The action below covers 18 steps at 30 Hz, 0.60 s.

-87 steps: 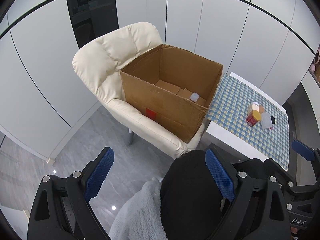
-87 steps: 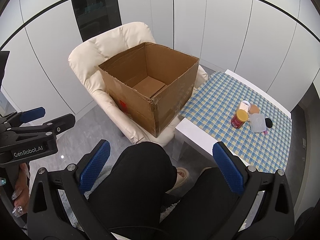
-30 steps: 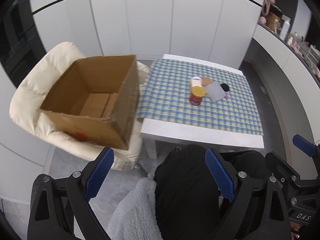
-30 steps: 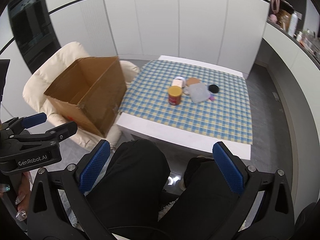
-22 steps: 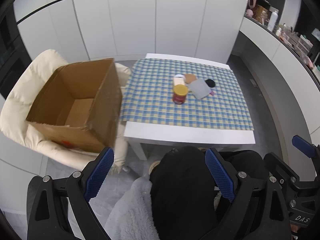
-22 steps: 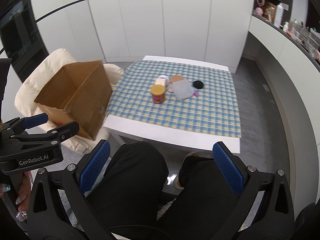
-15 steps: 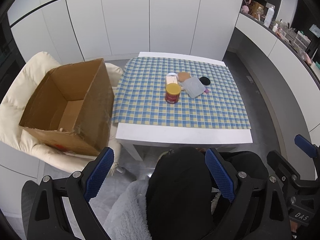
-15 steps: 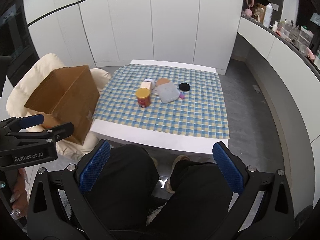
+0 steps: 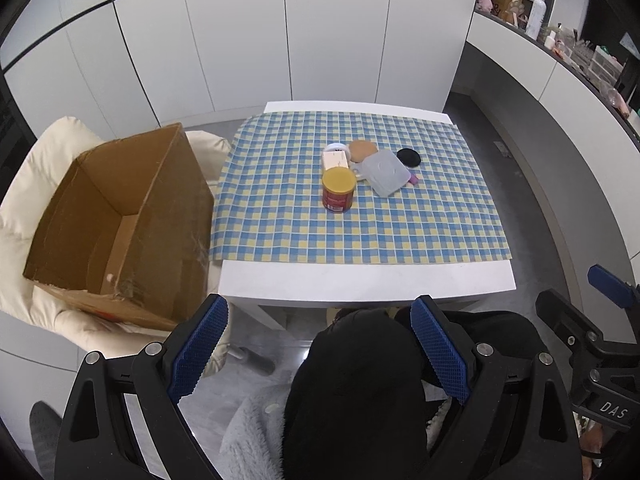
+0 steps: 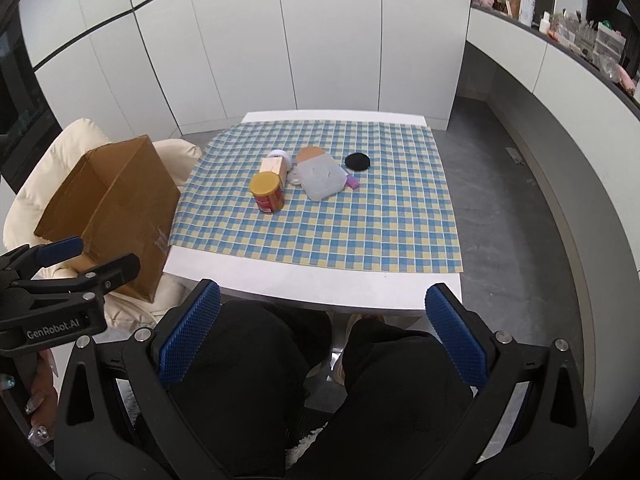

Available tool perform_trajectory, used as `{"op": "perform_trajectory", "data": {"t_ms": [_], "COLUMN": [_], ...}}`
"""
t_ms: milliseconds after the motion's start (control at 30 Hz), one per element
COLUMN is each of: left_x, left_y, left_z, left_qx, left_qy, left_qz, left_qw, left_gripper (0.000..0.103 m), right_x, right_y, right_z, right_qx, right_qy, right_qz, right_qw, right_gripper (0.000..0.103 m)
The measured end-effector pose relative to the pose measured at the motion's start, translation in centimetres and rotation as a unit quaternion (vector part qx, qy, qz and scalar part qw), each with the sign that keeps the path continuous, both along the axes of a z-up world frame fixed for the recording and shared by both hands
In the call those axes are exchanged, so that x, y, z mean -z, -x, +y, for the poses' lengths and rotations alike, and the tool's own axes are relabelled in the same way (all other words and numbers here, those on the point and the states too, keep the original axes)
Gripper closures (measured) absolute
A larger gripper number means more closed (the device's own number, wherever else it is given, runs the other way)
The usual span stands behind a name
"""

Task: Organize objects
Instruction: 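Move both tools toward the objects on the checked cloth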

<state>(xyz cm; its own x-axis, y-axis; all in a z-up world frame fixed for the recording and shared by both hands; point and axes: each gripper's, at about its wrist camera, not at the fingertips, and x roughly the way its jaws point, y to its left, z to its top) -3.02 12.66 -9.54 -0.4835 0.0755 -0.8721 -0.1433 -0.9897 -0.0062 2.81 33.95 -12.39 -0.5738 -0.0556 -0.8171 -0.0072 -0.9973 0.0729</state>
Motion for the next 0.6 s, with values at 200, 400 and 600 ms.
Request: {"op": "perform_trajectory", "data": {"t_ms": [200,400,600], "left_x": [1.6,2.9,4.5], "left_y": [2.2,4.5,7.0], "left_z": [0.8,2.3,2.8], "left_qx": [0.007,0.018,0.013], "left_qy": [-0.001,0.009,0.011], "left_qz": [-0.012,-0.015,-0.031], "left_qw": [0.9999,0.9997,0.9994], "left_gripper": [0.01,0.01,0.01], "right_x": [1.7,3.0,4.6], "right_y": [1.8,3.5,5.8], "right_z": [1.3,2.5,3.5], "right_qx": [0.013,0.023,0.029], "right_qy": [0.002,0.001,0.011], "right_qz": [-0.017,-0.027,-0.041], "right_qw": [1.0,0.999,0.999], "right_gripper": [0.0,0.0,0.0]}}
